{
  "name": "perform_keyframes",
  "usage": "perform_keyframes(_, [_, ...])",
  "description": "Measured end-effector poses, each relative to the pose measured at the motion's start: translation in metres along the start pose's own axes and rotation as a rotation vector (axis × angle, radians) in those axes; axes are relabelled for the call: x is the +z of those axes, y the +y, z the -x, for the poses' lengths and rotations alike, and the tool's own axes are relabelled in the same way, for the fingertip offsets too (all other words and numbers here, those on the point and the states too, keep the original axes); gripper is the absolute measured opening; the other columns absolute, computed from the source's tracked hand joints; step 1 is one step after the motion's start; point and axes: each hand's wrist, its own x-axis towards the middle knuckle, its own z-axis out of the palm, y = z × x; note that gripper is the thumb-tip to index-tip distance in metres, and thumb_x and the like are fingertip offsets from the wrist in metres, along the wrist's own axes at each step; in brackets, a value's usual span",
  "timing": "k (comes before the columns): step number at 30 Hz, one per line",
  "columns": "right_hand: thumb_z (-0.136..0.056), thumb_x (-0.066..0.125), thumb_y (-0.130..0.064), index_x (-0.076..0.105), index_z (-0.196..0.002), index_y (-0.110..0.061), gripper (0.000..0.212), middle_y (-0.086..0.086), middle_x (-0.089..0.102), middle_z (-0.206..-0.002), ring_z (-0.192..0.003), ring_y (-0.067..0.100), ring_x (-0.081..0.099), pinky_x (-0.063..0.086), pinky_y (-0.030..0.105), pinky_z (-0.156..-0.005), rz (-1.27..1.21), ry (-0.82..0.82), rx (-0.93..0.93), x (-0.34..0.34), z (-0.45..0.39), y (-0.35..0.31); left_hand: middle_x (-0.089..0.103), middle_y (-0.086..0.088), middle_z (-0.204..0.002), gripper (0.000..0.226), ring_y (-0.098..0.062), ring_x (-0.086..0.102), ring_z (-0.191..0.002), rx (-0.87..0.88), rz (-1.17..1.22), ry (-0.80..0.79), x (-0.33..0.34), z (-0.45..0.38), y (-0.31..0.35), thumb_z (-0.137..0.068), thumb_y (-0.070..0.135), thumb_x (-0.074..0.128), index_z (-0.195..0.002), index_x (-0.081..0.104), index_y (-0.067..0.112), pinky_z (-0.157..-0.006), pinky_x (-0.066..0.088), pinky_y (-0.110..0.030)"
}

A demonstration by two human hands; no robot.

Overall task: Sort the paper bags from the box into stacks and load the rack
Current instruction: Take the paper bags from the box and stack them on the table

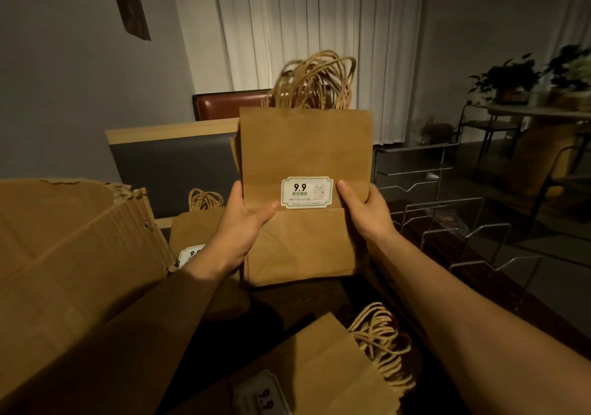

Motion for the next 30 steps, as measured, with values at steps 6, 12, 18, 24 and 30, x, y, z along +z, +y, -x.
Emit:
perform_keyframes(6, [-0.082,0.074,-0.045,0.044,-0.128,-0.032,0.056,-0.013,0.062,-0.115,-0.107,0.005,0.06,0.047,0.029,-0.094,0.067,-0.164,0.023,-0.009,0.01,0.04,0.069,-0.001,-0.12,0.075,-0.02,0.066,-0.109,-0.233,-0.014,-0.022,-0.005,0.013,-0.044,-0.066,0.013,0.084,-0.13,0.046,0.025,-0.1,0.05,-0.049])
perform_keyframes(12, [-0.074,0.077,-0.046,0.047,-0.131,-0.03,0.066,-0.009,0.066,-0.118,-0.106,0.006,0.064,0.051,0.028,-0.091,-0.048,-0.19,0.039,-0.013,0.008,0.048,0.07,-0.008,-0.114,0.059,-0.027,0.068,-0.105,-0.229,0.188,0.058,0.001,0.002,-0.051,-0.076,-0.004,0.075,-0.122,0.05,0.023,-0.093,0.054,-0.049])
perform_keyframes(18, [-0.079,0.077,-0.044,0.052,-0.127,-0.024,0.058,-0.009,0.066,-0.114,-0.103,0.006,0.063,0.05,0.024,-0.086,0.021,-0.133,0.056,-0.006,0.007,0.05,0.07,-0.001,-0.114,0.06,-0.019,0.068,-0.105,-0.225,0.1,0.078,0.004,0.002,-0.055,-0.074,0.001,0.08,-0.114,0.049,0.032,-0.096,0.052,-0.045])
perform_keyframes(24, [-0.082,0.074,-0.044,0.054,-0.126,-0.016,0.056,-0.006,0.063,-0.108,-0.102,0.014,0.062,0.048,0.031,-0.092,0.16,-0.022,0.042,0.008,-0.001,0.032,0.069,-0.002,-0.11,0.052,-0.018,0.067,-0.102,-0.263,0.031,0.069,0.001,-0.011,-0.041,-0.076,0.001,0.08,-0.112,0.048,0.021,-0.095,0.054,-0.046])
perform_keyframes(30, [-0.082,0.073,-0.049,0.054,-0.124,-0.017,0.056,-0.008,0.061,-0.103,-0.096,0.012,0.059,0.045,0.028,-0.082,0.156,-0.007,0.074,0.01,0.004,0.039,0.066,-0.001,-0.114,0.051,-0.021,0.065,-0.106,-0.267,-0.016,0.077,-0.003,-0.006,-0.048,-0.079,0.006,0.079,-0.107,0.046,0.031,-0.097,0.052,-0.049])
